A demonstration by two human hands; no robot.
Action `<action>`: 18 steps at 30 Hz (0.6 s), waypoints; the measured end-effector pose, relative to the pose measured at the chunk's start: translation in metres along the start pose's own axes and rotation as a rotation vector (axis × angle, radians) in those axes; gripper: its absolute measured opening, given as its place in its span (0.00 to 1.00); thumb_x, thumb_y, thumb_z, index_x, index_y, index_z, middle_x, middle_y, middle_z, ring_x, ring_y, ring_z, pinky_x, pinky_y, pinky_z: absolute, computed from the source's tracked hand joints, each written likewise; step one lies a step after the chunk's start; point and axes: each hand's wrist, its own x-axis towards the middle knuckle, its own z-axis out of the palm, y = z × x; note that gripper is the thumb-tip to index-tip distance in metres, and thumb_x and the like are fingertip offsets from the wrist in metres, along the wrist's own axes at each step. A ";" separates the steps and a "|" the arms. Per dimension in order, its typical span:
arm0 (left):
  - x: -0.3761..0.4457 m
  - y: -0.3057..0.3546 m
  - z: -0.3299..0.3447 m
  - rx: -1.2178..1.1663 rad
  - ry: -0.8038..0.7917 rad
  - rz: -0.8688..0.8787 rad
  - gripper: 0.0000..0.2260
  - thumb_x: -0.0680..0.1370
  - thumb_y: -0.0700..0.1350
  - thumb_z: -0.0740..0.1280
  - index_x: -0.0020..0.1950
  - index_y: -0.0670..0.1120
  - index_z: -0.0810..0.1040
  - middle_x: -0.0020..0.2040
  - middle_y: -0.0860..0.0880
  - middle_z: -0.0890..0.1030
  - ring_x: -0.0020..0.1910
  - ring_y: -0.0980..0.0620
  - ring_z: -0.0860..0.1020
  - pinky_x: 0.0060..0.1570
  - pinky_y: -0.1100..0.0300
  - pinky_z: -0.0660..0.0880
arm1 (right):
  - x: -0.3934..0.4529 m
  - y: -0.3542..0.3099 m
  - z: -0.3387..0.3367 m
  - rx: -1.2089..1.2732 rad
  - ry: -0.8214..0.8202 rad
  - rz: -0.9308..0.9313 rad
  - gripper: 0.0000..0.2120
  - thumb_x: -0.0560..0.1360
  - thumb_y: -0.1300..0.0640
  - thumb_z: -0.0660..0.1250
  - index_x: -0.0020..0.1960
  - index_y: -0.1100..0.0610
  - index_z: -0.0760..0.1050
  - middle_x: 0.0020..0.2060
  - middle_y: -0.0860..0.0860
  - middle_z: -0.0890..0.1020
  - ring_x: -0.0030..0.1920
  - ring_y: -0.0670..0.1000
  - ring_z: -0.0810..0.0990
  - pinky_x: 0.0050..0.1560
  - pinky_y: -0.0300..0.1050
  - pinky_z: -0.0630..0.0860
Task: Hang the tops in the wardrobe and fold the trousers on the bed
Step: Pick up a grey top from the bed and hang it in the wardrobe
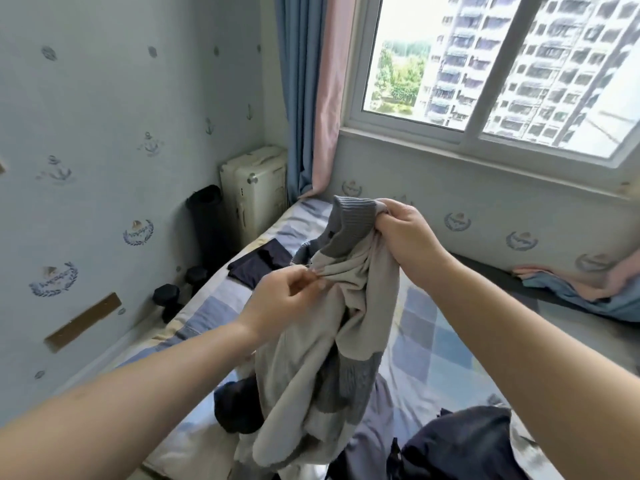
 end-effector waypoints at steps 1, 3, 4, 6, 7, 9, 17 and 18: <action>0.004 0.000 -0.004 0.006 0.062 0.041 0.04 0.73 0.56 0.68 0.39 0.59 0.79 0.33 0.58 0.78 0.32 0.62 0.74 0.34 0.67 0.70 | -0.003 -0.005 -0.003 -0.013 -0.004 -0.028 0.19 0.76 0.67 0.57 0.39 0.51 0.81 0.40 0.50 0.81 0.45 0.50 0.76 0.53 0.50 0.73; 0.018 0.005 -0.009 0.046 0.132 0.134 0.04 0.72 0.50 0.72 0.42 0.58 0.78 0.35 0.56 0.76 0.33 0.59 0.73 0.35 0.68 0.69 | -0.009 -0.016 -0.009 -0.048 0.018 -0.066 0.19 0.76 0.69 0.57 0.40 0.50 0.80 0.38 0.49 0.81 0.45 0.49 0.77 0.51 0.48 0.72; 0.023 0.006 -0.008 0.083 0.138 0.162 0.07 0.72 0.47 0.74 0.45 0.57 0.79 0.38 0.56 0.75 0.36 0.58 0.73 0.37 0.69 0.70 | -0.011 -0.019 -0.010 -0.055 0.021 -0.069 0.19 0.76 0.69 0.56 0.39 0.51 0.80 0.38 0.48 0.81 0.44 0.48 0.77 0.51 0.47 0.71; 0.032 0.005 -0.006 0.183 0.073 0.181 0.11 0.71 0.45 0.75 0.52 0.51 0.81 0.48 0.52 0.74 0.49 0.56 0.73 0.49 0.68 0.70 | -0.015 -0.025 -0.011 -0.074 0.056 -0.078 0.20 0.76 0.70 0.56 0.38 0.51 0.79 0.36 0.46 0.80 0.42 0.47 0.76 0.49 0.44 0.71; 0.036 0.002 -0.006 0.247 0.009 0.171 0.14 0.71 0.47 0.75 0.56 0.49 0.82 0.53 0.50 0.72 0.56 0.53 0.71 0.57 0.66 0.66 | -0.017 -0.028 -0.012 -0.081 0.085 -0.084 0.20 0.76 0.70 0.56 0.37 0.51 0.79 0.36 0.47 0.80 0.42 0.47 0.76 0.48 0.44 0.71; 0.041 -0.006 -0.004 0.310 -0.097 0.128 0.20 0.71 0.52 0.74 0.61 0.50 0.80 0.60 0.50 0.69 0.63 0.51 0.65 0.64 0.63 0.60 | -0.022 -0.033 -0.015 -0.087 0.130 -0.083 0.20 0.75 0.71 0.56 0.37 0.52 0.79 0.35 0.47 0.80 0.42 0.46 0.77 0.47 0.43 0.72; 0.070 -0.021 0.022 0.158 -0.605 0.266 0.18 0.69 0.53 0.76 0.54 0.49 0.77 0.57 0.52 0.76 0.58 0.52 0.74 0.56 0.60 0.71 | -0.076 -0.038 -0.023 -0.169 0.477 -0.047 0.19 0.73 0.64 0.58 0.37 0.47 0.82 0.34 0.42 0.82 0.40 0.41 0.77 0.45 0.39 0.72; 0.068 -0.021 0.029 0.142 -0.641 0.293 0.16 0.68 0.53 0.76 0.51 0.49 0.77 0.52 0.52 0.78 0.53 0.52 0.75 0.52 0.61 0.72 | -0.087 -0.038 -0.026 -0.179 0.542 -0.038 0.19 0.74 0.65 0.58 0.37 0.48 0.82 0.35 0.43 0.82 0.41 0.42 0.77 0.47 0.41 0.72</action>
